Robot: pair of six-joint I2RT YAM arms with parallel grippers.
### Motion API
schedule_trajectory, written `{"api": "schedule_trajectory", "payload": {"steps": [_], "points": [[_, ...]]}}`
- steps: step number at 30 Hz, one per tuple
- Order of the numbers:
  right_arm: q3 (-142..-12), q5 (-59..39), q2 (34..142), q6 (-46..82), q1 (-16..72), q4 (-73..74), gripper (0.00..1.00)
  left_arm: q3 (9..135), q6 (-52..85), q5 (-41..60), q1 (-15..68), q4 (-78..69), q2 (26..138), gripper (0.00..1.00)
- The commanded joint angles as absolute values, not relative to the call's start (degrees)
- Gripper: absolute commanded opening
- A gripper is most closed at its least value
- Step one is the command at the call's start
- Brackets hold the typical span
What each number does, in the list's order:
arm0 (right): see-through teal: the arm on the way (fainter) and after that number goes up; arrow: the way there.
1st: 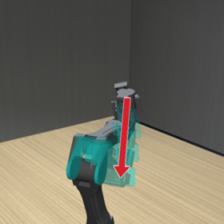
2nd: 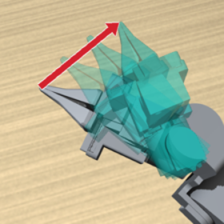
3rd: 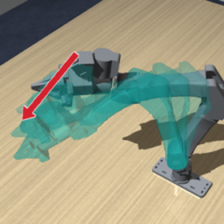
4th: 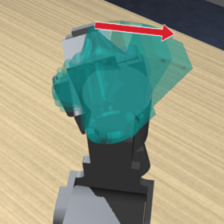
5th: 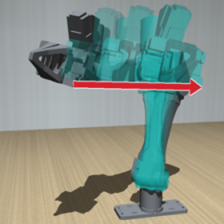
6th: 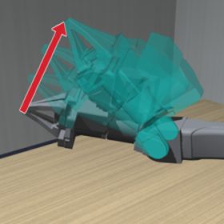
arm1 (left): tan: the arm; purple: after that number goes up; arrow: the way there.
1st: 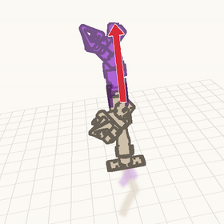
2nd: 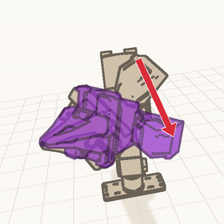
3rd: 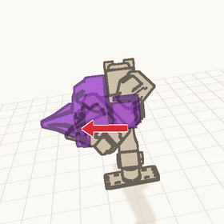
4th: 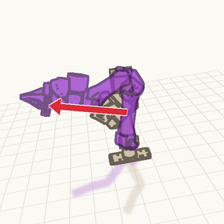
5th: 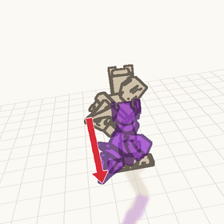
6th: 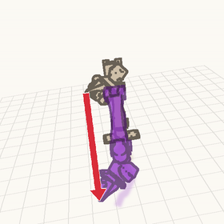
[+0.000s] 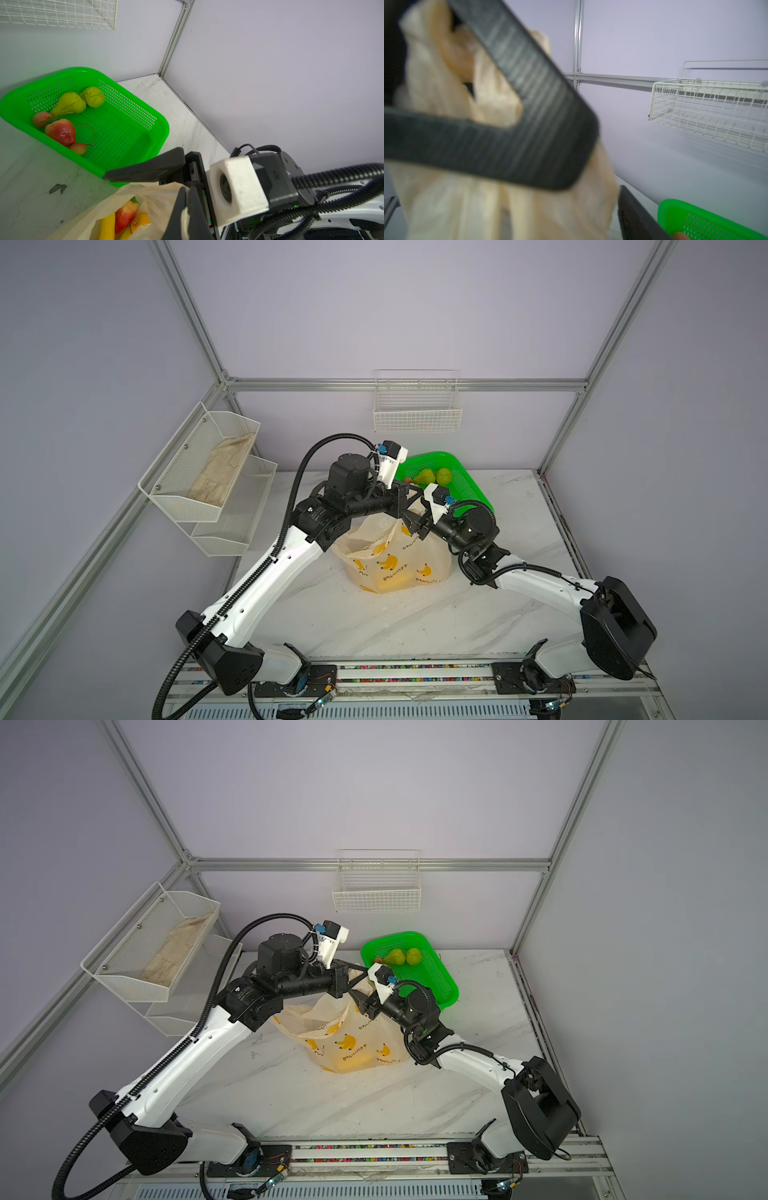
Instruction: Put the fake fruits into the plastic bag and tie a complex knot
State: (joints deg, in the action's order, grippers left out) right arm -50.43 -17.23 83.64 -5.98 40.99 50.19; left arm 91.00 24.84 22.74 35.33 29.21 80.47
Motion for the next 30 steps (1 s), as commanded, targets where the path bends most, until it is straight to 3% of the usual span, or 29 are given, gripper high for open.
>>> {"api": "schedule_trajectory", "payload": {"steps": [1, 2, 4, 9, 30], "points": [[-52.57, -14.05, 84.02, -6.57, 41.66, 53.18, 0.42, 91.05, 26.62, 23.67, 35.42, 28.54, 80.50, 0.00], [-52.47, -11.64, 83.98, -5.95, 41.66, 51.96, 0.33, 91.14, 26.88, 22.80, 35.35, 28.78, 80.49, 0.00], [-51.46, -8.23, 83.65, -5.41, 41.75, 49.76, 0.24, 91.31, 27.03, 21.31, 35.25, 29.01, 80.47, 0.00], [-46.51, -2.29, 83.66, -3.31, 41.84, 48.80, 0.11, 91.23, 28.58, 18.80, 34.20, 29.09, 80.51, 0.00], [-40.06, -1.29, 83.51, -7.55, 41.84, 46.78, 0.30, 91.05, 30.85, 20.83, 32.90, 27.53, 80.44, 0.00]]}}
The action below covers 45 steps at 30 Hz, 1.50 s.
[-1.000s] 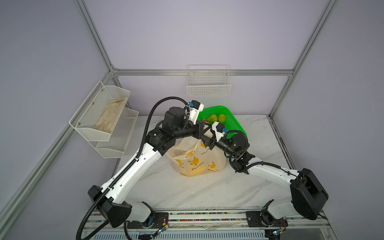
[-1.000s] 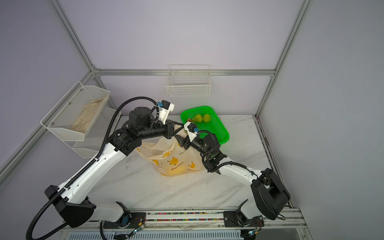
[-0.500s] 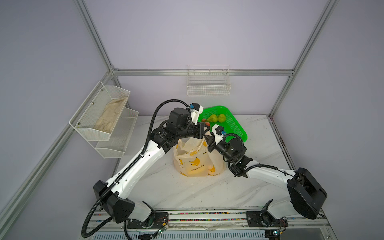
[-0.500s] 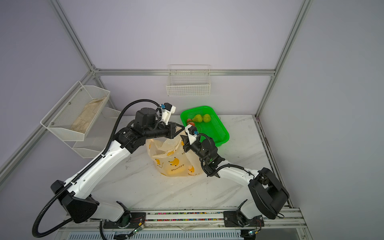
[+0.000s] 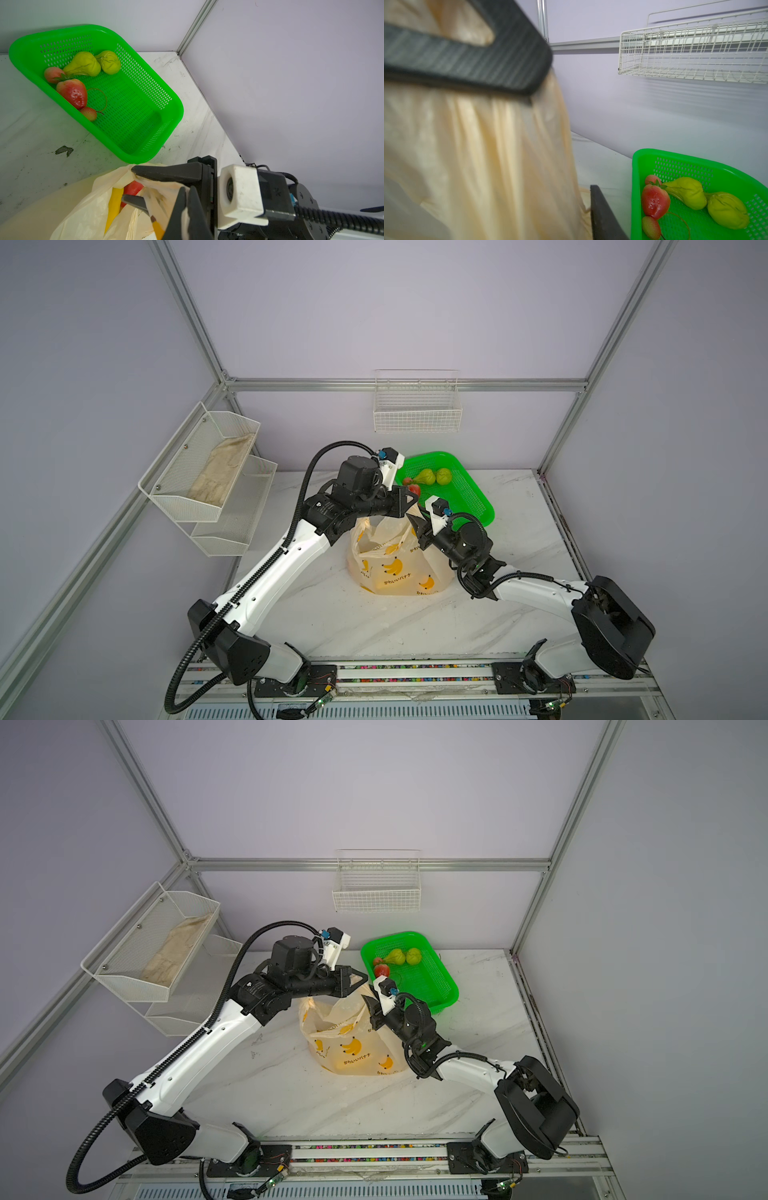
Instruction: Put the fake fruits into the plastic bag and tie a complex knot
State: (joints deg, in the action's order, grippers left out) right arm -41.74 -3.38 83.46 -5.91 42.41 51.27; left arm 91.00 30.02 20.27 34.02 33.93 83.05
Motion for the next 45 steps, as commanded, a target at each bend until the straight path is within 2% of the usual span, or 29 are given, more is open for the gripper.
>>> {"api": "schedule_trajectory", "payload": {"steps": [1, 6, 10, 15, 18, 19, 23, 25, 30, 33, 37, 45], "points": [[-40.01, -1.13, 83.41, -7.56, 41.83, 46.63, 0.30, 91.05, 30.94, 20.85, 32.72, 27.52, 80.51, 0.00], [-40.61, -0.18, 82.89, -9.07, 41.84, 43.92, 0.32, 90.98, 30.93, 20.94, 32.13, 27.55, 79.85, 0.00], [-41.56, 0.00, 82.37, -10.18, 41.84, 41.00, 0.24, 90.12, 30.67, 20.60, 31.49, 27.61, 79.21, 0.00], [-41.62, -3.73, 80.41, -10.66, 41.84, 38.93, 0.06, 88.85, 27.65, 20.08, 30.59, 27.21, 77.99, 0.01], [-42.16, -7.03, 79.89, -9.40, 41.81, 38.16, 0.04, 87.53, 21.79, 20.30, 30.53, 25.67, 76.54, 0.31], [-42.54, -7.81, 80.12, -8.94, 41.83, 37.73, 0.03, 87.21, 18.98, 20.96, 30.56, 25.12, 75.95, 0.38], [-43.52, -9.80, 80.55, -6.92, 41.82, 36.78, 0.03, 89.66, 7.09, 21.21, 30.33, 28.80, 74.63, 0.59], [-43.54, -10.52, 80.24, -5.72, 41.82, 36.86, 0.03, 91.65, 3.07, 21.97, 29.81, 32.02, 74.61, 0.66], [-43.27, -12.38, 79.32, -2.21, 41.74, 38.38, 0.03, 95.84, -4.41, 28.38, 25.87, 40.51, 76.55, 0.70], [-42.74, -13.26, 79.01, 0.17, 41.75, 40.03, 0.03, 95.82, -5.67, 36.76, 22.30, 41.06, 77.04, 0.71], [-42.98, -13.97, 78.97, 2.78, 41.75, 40.40, 0.03, 94.45, -9.60, 46.71, 22.06, 41.12, 77.33, 0.75], [-43.33, -15.33, 77.15, 3.60, 41.75, 40.29, 0.03, 95.21, -11.09, 48.03, 22.06, 40.72, 82.31, 0.81]]}}
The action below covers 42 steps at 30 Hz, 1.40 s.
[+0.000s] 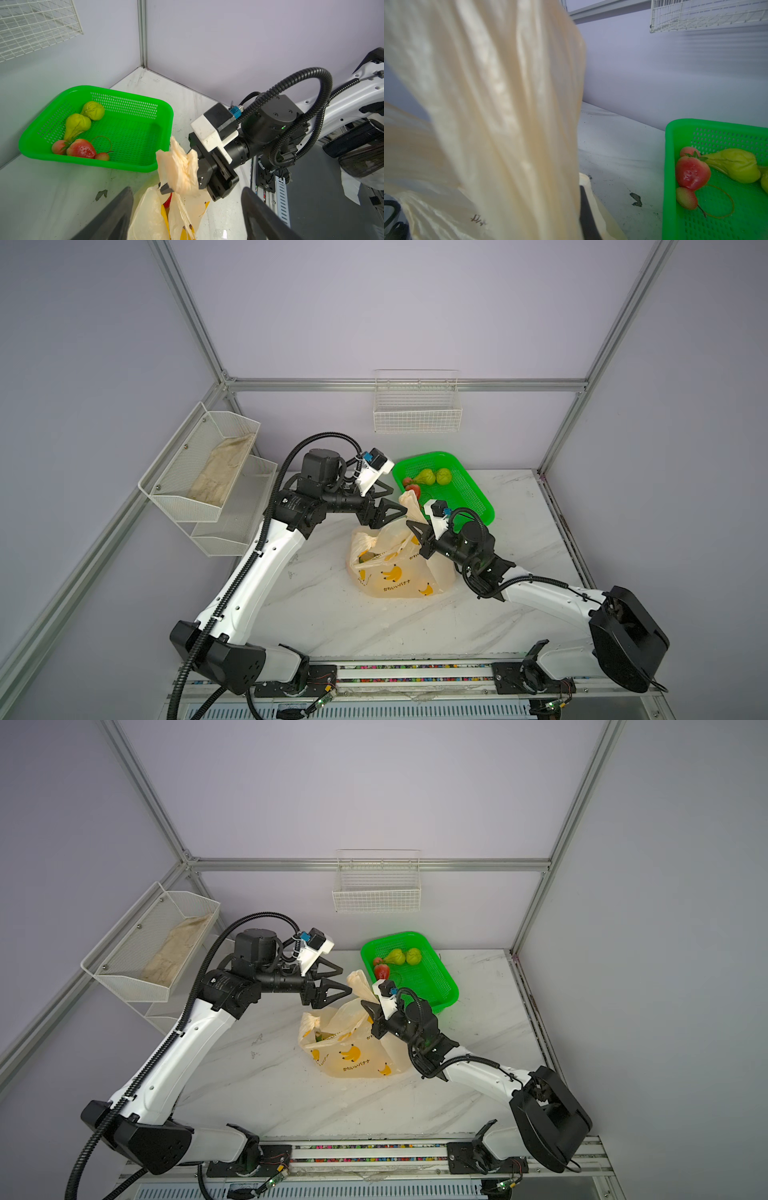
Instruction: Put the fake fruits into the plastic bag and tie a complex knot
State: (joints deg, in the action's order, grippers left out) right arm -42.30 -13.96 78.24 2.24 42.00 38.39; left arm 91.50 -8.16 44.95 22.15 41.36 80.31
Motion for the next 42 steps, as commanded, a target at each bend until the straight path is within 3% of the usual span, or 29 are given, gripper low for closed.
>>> {"api": "schedule_trajectory", "payload": {"steps": [1, 10, 17, 22, 25, 29, 33, 36, 42], "points": [[-43.45, -15.46, 77.17, 3.54, 41.70, 40.32, 0.03, 95.68, -10.56, 48.16, 22.06, 40.45, 83.39, 0.81], [-43.85, -15.80, 77.87, 3.60, 41.75, 40.28, 0.03, 97.92, -7.49, 52.69, 24.46, 36.93, 88.62, 0.76], [-44.12, -15.56, 77.87, 2.94, 41.75, 39.83, 0.02, 98.83, -5.03, 52.99, 24.79, 34.29, 90.18, 0.59], [-44.57, -15.73, 78.31, 2.88, 41.73, 39.40, 0.02, 98.50, -3.39, 52.13, 24.79, 32.29, 90.04, 0.41], [-44.65, -15.86, 78.40, 2.87, 41.73, 38.93, 0.02, 97.38, -0.90, 52.46, 24.87, 29.33, 89.71, 0.37], [-44.65, -15.91, 78.40, 2.90, 41.73, 38.80, 0.02, 97.02, 0.60, 52.94, 25.48, 27.98, 89.69, 0.35], [-45.05, -16.17, 78.40, 2.98, 41.75, 38.80, 0.02, 97.20, 1.21, 52.09, 25.74, 27.65, 90.17, 0.45], [-45.27, -16.26, 78.37, 2.94, 41.70, 38.62, 0.02, 97.55, 2.66, 51.85, 25.75, 26.97, 90.57, 0.47], [-45.18, -16.35, 78.40, 2.94, 41.75, 38.22, 0.02, 97.21, 5.11, 51.77, 26.01, 24.31, 90.70, 0.41]]}}
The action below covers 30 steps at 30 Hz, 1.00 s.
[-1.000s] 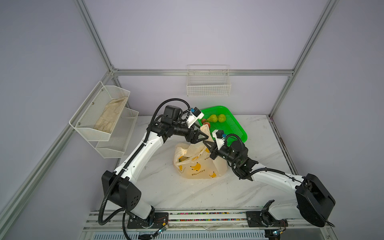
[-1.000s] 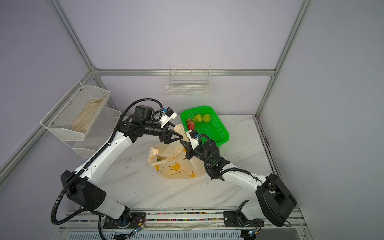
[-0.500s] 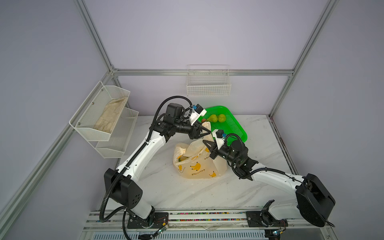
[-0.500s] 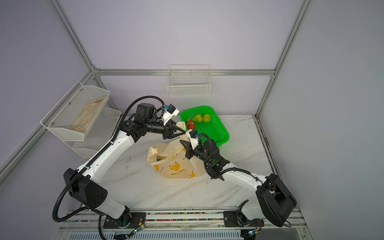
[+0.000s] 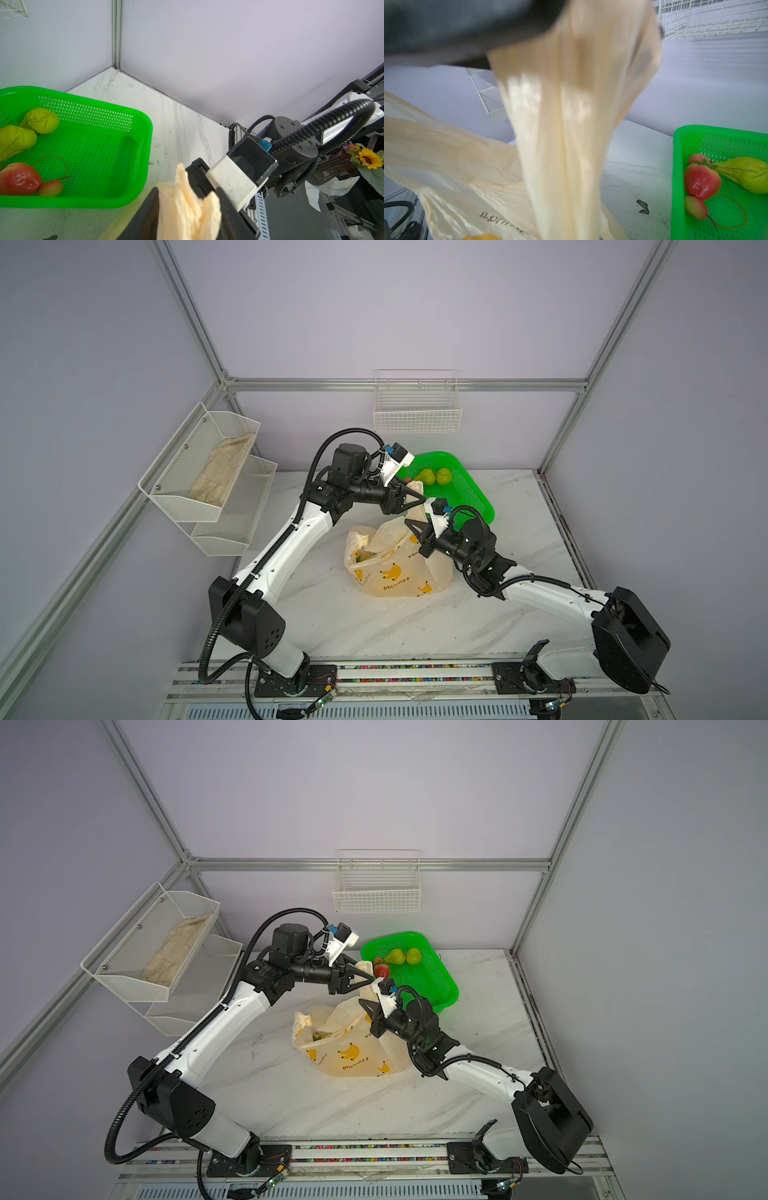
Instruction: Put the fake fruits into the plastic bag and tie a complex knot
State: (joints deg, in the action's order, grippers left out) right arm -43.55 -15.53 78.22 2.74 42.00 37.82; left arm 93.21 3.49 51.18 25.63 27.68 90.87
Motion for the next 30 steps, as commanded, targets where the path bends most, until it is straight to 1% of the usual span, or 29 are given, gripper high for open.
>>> {"api": "schedule_trajectory", "payload": {"steps": [1, 3, 4, 7, 8, 9, 12, 13, 15, 19, 21, 25, 27, 29, 30], "points": [[-45.15, -16.35, 78.40, 2.90, 41.71, 38.03, 0.02, 97.13, 5.49, 51.70, 26.08, 24.09, 90.75, 0.39], [-45.09, -16.04, 78.40, 2.90, 41.74, 37.93, 0.02, 97.04, 6.33, 51.33, 26.19, 23.53, 90.79, 0.30], [-45.15, -15.64, 78.40, 2.72, 41.75, 37.67, 0.03, 96.74, 7.22, 50.45, 26.16, 23.11, 90.64, 0.21], [-45.66, -10.57, 77.87, 2.25, 41.75, 34.78, 0.14, 95.26, 11.87, 46.72, 26.36, 21.96, 89.25, 0.03], [-45.68, -7.68, 77.42, 1.91, 41.77, 33.61, 0.19, 94.44, 13.84, 45.41, 26.50, 21.69, 88.42, 0.00], [-45.65, -4.46, 76.98, 1.76, 41.84, 32.90, 0.26, 93.29, 15.57, 43.53, 26.69, 21.26, 87.52, 0.00], [-45.36, 2.52, 75.89, -0.33, 43.23, 32.58, 0.40, 90.23, 18.97, 39.41, 27.29, 20.65, 85.71, 0.00], [-44.99, 3.71, 75.41, -1.29, 44.11, 33.51, 0.54, 89.48, 20.29, 38.55, 27.45, 20.65, 85.37, 0.00], [-43.67, 4.47, 74.50, -2.38, 45.72, 37.37, 0.68, 88.33, 22.67, 37.21, 27.61, 20.46, 84.77, 0.00], [-43.71, 9.45, 75.60, -4.41, 48.36, 42.66, 0.79, 86.97, 24.57, 35.96, 28.82, 19.86, 83.78, 0.00], [-44.45, 11.62, 76.86, -4.65, 48.80, 44.83, 0.82, 86.71, 25.46, 35.69, 29.00, 19.86, 83.67, 0.00], [-46.74, 14.75, 80.15, -5.08, 48.96, 48.52, 0.82, 85.73, 27.03, 35.42, 29.18, 19.41, 83.46, 0.00], [-48.16, 18.45, 82.35, -5.30, 49.16, 49.75, 0.77, 85.22, 27.74, 35.42, 29.18, 18.88, 83.33, 0.00], [-49.08, 21.47, 84.53, -6.57, 49.13, 50.98, 0.67, 85.08, 28.45, 35.42, 29.21, 18.73, 83.23, 0.00], [-49.17, 23.31, 85.54, -7.08, 49.13, 51.44, 0.61, 85.16, 28.86, 35.31, 29.18, 18.68, 83.23, 0.00]]}}
